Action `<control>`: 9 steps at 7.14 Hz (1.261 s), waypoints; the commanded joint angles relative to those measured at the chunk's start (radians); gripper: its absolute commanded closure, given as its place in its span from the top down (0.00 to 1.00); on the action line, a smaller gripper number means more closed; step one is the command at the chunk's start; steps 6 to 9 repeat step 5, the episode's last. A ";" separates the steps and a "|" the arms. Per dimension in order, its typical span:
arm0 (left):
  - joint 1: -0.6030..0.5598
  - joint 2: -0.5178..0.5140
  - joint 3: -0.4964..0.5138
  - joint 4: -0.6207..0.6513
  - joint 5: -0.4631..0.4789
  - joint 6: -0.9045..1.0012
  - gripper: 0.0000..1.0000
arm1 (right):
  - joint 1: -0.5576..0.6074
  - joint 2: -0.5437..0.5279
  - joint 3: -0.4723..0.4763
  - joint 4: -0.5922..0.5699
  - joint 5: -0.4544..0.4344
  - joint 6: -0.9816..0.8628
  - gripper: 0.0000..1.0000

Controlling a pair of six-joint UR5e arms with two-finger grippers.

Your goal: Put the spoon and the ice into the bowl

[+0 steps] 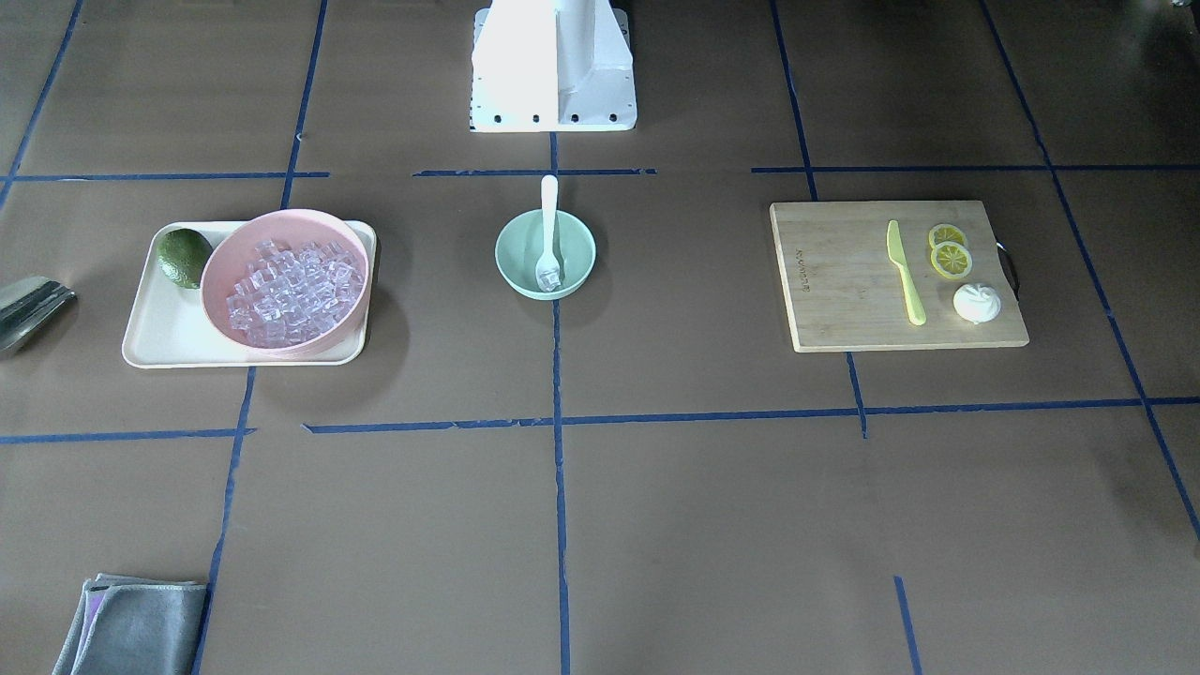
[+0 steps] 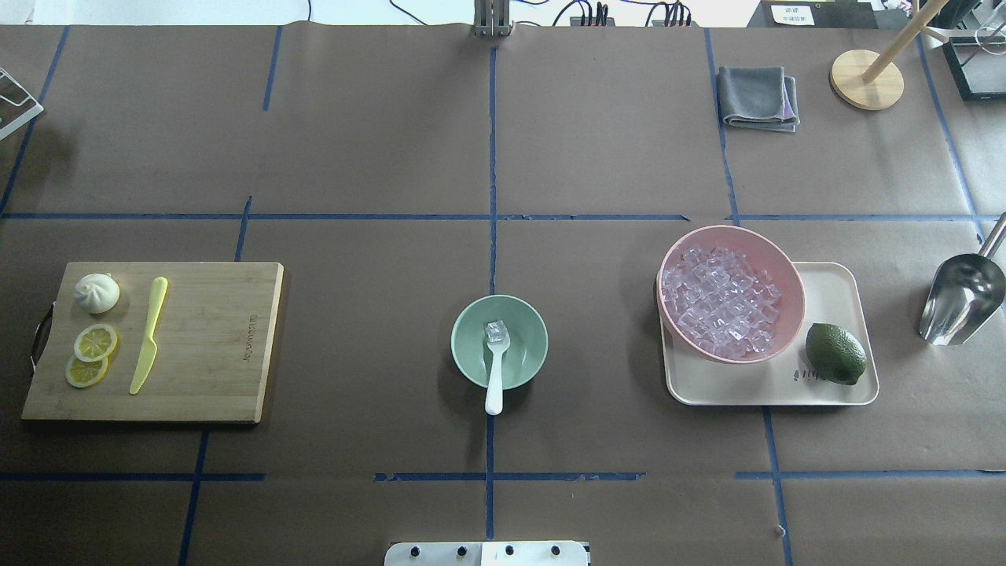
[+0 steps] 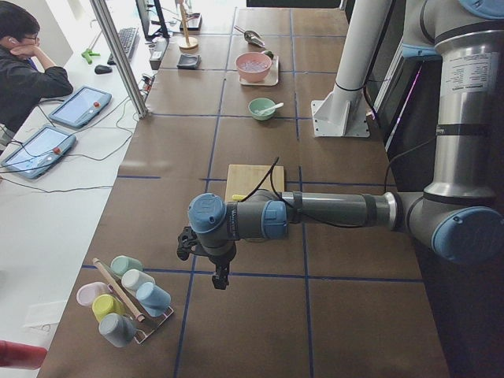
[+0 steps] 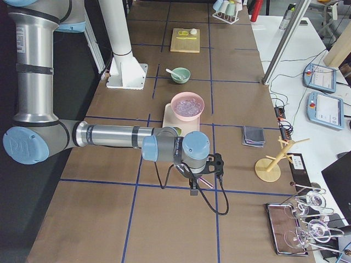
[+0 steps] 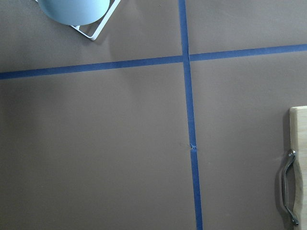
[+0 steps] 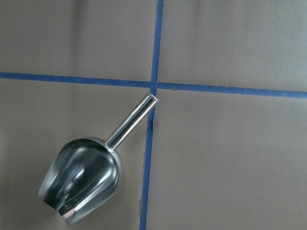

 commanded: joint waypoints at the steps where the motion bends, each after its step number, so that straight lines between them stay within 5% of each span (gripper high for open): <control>1: 0.000 -0.001 0.001 0.000 0.000 -0.001 1.00 | 0.000 0.001 -0.001 0.000 -0.001 0.000 1.00; 9: 0.000 -0.004 -0.002 0.000 0.000 0.000 1.00 | 0.000 0.002 0.005 0.000 -0.001 0.000 1.00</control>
